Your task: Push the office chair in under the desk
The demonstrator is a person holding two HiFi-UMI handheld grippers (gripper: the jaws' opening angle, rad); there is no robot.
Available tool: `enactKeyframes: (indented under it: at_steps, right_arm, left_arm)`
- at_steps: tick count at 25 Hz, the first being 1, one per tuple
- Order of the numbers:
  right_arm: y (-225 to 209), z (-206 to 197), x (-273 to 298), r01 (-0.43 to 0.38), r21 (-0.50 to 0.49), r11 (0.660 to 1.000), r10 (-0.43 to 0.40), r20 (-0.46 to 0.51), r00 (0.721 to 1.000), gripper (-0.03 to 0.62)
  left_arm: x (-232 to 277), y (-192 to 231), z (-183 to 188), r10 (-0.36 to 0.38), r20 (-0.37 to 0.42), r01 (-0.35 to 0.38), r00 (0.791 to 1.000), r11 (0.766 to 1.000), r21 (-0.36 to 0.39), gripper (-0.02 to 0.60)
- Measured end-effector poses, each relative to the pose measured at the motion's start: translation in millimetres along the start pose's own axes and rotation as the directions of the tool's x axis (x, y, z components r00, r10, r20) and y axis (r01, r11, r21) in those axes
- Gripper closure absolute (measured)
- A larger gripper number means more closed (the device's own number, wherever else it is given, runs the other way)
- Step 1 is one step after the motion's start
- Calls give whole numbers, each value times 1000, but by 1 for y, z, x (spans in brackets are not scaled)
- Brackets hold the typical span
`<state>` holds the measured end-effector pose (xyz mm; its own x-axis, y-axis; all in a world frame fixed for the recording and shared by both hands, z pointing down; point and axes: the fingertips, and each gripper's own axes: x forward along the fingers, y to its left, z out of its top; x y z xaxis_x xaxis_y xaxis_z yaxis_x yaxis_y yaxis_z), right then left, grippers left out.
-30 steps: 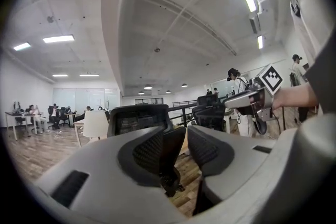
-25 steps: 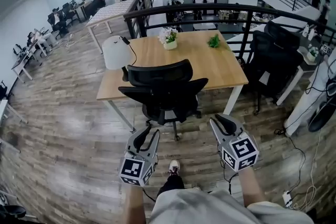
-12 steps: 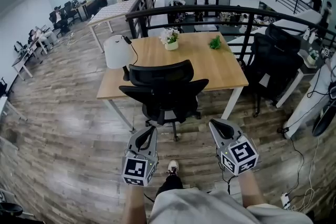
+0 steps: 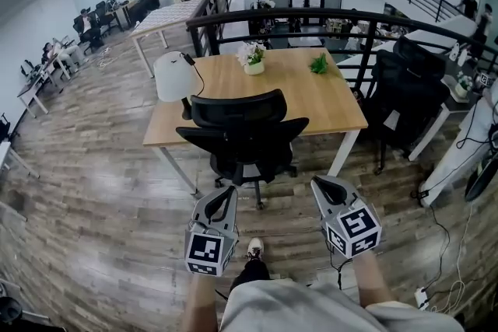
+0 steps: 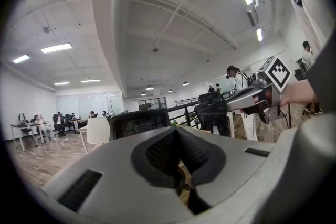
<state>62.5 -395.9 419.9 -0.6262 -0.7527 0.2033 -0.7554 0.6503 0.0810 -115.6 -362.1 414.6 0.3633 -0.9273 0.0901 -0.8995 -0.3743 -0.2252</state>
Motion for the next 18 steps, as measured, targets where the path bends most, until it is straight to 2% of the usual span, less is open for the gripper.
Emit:
enactKeyframes:
  at_steps: [18]
  right_arm:
    - [-10,-11,5,17,10,1000,-16,-50,999,574]
  left_arm:
    - [9,-2,-12,-5,-40,5,999,1000,-11,561]
